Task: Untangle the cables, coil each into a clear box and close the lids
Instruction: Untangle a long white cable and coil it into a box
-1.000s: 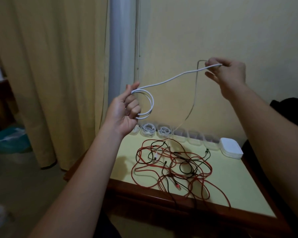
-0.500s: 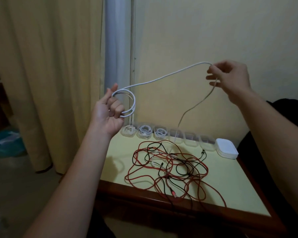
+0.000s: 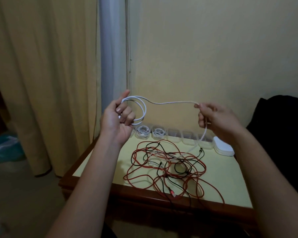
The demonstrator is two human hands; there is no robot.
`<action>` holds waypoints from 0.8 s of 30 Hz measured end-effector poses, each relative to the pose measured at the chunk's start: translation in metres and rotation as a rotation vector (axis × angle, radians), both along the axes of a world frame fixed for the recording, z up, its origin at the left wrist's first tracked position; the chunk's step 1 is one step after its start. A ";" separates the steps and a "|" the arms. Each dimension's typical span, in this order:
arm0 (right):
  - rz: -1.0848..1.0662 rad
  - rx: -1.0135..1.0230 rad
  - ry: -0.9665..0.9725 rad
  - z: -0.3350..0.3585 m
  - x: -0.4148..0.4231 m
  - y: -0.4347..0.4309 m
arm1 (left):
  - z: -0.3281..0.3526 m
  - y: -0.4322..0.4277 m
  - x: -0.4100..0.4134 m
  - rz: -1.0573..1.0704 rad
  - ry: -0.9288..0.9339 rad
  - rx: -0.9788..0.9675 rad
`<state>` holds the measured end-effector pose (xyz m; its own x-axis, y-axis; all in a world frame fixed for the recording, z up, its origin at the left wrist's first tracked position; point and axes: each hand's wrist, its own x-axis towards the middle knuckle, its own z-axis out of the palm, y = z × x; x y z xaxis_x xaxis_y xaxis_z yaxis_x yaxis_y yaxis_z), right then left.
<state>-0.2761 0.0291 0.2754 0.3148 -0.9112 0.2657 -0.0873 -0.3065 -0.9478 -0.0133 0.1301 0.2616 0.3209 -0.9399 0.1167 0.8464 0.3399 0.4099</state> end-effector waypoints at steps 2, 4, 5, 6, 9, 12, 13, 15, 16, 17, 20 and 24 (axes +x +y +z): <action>-0.037 0.035 0.071 -0.019 -0.013 0.005 | -0.002 0.001 0.003 0.016 0.027 -0.015; -0.053 0.086 0.217 -0.038 -0.022 0.010 | -0.003 0.002 0.003 0.013 0.014 -0.021; -0.070 0.086 0.341 -0.047 -0.024 0.013 | -0.004 0.004 0.000 0.001 -0.010 -0.019; -0.094 0.063 0.475 -0.053 -0.023 0.017 | -0.005 0.005 -0.005 -0.016 -0.044 -0.017; -0.031 -0.059 0.521 -0.063 -0.002 0.034 | -0.009 0.007 -0.026 -0.106 -0.163 0.002; 0.135 -0.068 0.186 -0.063 0.031 0.055 | -0.012 0.006 -0.048 -0.195 -0.218 0.022; 0.164 -0.037 0.089 -0.063 0.041 0.060 | -0.012 0.006 -0.052 -0.212 -0.214 0.032; 0.182 0.042 -0.066 -0.065 0.054 0.067 | -0.012 0.007 -0.053 -0.240 -0.186 0.042; 0.189 0.065 -0.121 -0.067 0.057 0.070 | -0.012 0.008 -0.052 -0.253 -0.174 0.040; 0.203 0.088 -0.162 -0.068 0.057 0.073 | -0.012 0.009 -0.051 -0.264 -0.167 0.040; 0.244 0.180 -0.233 -0.073 0.051 0.078 | -0.014 0.011 -0.045 -0.271 -0.138 0.054; 0.147 0.126 -0.129 -0.084 0.031 0.083 | -0.020 0.014 -0.038 -0.243 -0.069 0.069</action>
